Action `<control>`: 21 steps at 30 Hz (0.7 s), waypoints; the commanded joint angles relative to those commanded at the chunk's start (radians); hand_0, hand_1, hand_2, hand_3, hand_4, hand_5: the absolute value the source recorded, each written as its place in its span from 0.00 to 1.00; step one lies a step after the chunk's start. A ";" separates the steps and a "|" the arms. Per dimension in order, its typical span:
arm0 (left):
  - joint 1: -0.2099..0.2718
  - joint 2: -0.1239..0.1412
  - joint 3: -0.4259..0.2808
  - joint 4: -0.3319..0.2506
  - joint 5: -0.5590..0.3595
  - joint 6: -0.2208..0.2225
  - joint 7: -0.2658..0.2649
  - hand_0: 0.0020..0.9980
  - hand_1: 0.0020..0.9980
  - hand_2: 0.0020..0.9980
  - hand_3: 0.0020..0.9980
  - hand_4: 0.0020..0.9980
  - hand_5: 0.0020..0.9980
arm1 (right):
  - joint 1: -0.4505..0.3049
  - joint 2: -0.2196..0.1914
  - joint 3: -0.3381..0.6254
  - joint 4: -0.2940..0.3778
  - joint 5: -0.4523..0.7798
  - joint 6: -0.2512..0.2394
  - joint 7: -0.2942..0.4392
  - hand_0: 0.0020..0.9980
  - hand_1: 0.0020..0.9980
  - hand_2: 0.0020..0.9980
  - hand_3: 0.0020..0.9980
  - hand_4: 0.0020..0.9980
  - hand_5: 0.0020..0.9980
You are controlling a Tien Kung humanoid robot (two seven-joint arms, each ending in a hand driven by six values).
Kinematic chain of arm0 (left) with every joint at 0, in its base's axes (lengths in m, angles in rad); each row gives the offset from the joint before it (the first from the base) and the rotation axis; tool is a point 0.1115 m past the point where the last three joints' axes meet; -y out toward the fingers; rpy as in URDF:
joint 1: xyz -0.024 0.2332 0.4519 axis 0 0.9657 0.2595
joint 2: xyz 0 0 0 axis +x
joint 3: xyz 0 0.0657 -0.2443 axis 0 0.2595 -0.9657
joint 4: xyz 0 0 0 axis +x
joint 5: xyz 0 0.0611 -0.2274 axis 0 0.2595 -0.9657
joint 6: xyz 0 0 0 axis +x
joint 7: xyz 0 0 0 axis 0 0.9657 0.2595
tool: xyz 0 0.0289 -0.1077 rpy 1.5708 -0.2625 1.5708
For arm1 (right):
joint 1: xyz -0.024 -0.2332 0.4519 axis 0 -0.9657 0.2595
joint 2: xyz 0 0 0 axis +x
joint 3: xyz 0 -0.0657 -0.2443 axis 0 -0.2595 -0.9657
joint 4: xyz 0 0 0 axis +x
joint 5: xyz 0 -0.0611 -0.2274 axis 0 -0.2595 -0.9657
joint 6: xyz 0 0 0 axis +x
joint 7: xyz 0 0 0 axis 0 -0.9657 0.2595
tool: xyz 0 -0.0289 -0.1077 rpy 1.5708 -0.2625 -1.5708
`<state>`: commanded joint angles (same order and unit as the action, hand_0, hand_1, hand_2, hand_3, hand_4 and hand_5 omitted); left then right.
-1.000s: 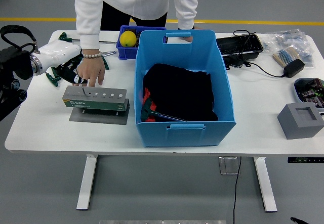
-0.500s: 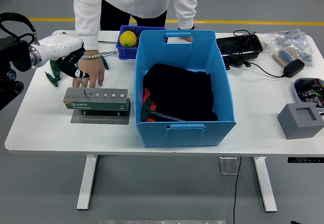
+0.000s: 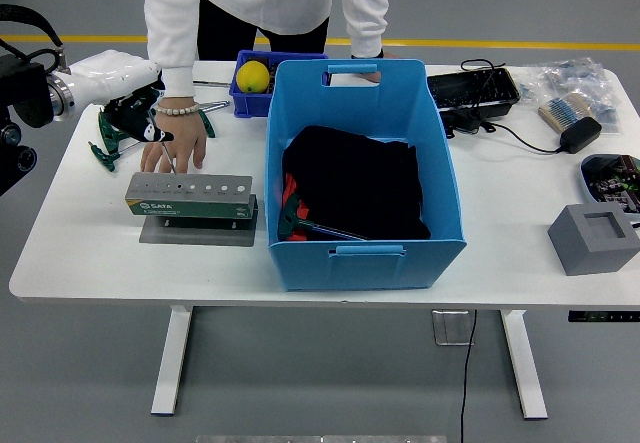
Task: Lift tool from toolbox,place it in box,lift tool from toolbox,place it in box
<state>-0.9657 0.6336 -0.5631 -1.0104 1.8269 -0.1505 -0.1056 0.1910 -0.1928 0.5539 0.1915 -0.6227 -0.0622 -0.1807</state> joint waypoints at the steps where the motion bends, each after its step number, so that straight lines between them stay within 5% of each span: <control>1: -0.002 0.001 -0.001 0.000 0.000 -0.002 0.001 0.06 0.00 0.05 0.08 0.84 0.33 | -0.001 0.000 0.000 0.000 0.000 0.000 0.000 0.68 0.67 0.72 0.57 0.80 0.68; 8: -0.022 -0.001 -0.049 -0.034 0.003 -0.012 0.007 0.06 0.00 0.05 0.08 0.84 0.33 | -0.001 0.000 0.007 0.002 -0.007 0.000 -0.002 0.68 0.67 0.72 0.57 0.80 0.68; 12: -0.025 -0.017 -0.133 -0.067 0.022 0.007 0.017 0.06 0.00 0.05 0.08 0.84 0.33 | -0.001 -0.001 0.007 0.003 -0.005 -0.001 -0.002 0.68 0.67 0.72 0.57 0.80 0.68; 21: 0.021 -0.123 -0.330 -0.119 0.043 0.114 0.029 0.06 0.00 0.05 0.08 0.84 0.33 | 0.006 0.000 0.016 0.009 -0.020 -0.001 -0.005 0.68 0.67 0.72 0.56 0.79 0.68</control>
<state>-0.9443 0.5110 -0.8931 -1.1290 1.8698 -0.0366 -0.0768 0.1968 -0.1932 0.5697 0.2008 -0.6425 -0.0636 -0.1861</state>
